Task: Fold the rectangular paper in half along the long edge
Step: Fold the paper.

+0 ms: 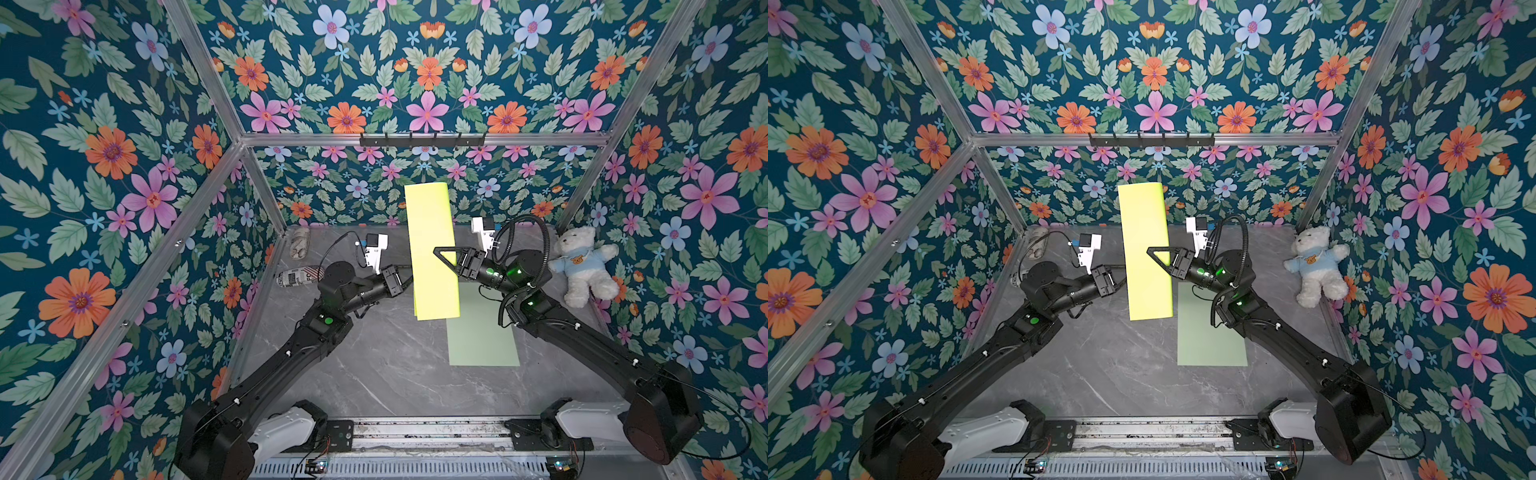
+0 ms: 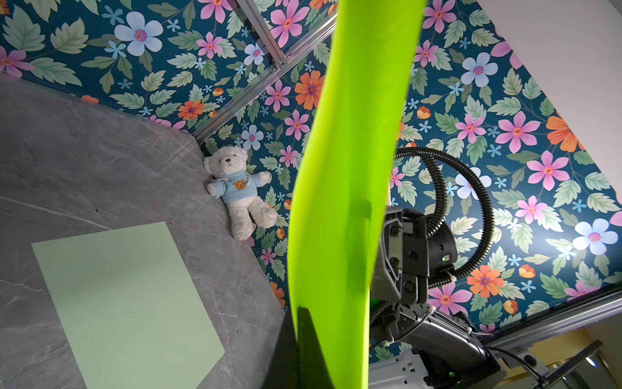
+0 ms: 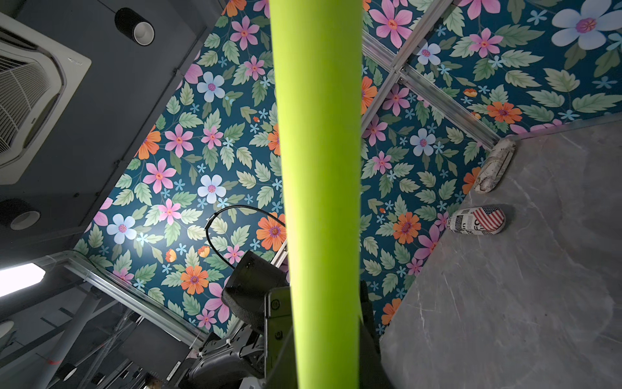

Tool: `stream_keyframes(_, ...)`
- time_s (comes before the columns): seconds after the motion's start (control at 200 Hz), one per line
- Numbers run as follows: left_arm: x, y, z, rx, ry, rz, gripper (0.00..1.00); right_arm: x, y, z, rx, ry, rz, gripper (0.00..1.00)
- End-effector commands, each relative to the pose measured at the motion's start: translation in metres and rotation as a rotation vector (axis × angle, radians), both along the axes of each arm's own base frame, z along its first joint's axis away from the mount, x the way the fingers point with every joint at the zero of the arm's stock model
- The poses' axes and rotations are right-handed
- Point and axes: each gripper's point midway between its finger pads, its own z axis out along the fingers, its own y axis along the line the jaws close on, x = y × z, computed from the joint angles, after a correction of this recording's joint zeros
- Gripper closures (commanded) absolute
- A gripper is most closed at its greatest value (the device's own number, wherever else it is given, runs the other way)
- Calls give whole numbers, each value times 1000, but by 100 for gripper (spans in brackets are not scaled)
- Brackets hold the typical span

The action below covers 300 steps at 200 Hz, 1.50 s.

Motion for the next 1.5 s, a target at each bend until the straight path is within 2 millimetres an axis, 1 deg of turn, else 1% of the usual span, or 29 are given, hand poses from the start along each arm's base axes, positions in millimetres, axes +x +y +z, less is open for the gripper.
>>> stream_keyframes(0.0, 1, 1, 3, -7, -29, 9, 100, -1, -3, 6, 12, -30, -15, 81)
stream_keyframes(0.34, 2, 1, 4, -17, -32, 12, 100, 2, -1, 3, 3, -21, -16, 82)
stream_keyframes(0.525, 2, 0, 4, -18, -32, 10, 100, 2, 1, 2, 3, -17, -4, 75)
stream_keyframes(0.65, 3, 0, 3, -16, -29, 9, 100, 2, 1, 2, 4, -18, -2, 74)
stream_keyframes(0.89, 4, -1, 1, -14, -27, 9, 100, 2, 2, 2, 4, -20, 3, 77)
stream_keyframes(1.075, 4, -1, 0, -15, -25, 10, 100, 2, 2, 2, 5, -19, 1, 83)
stream_keyframes(1.495, 5, -1, -2, -14, -22, 11, 100, 2, 2, 1, 11, -17, 4, 85)
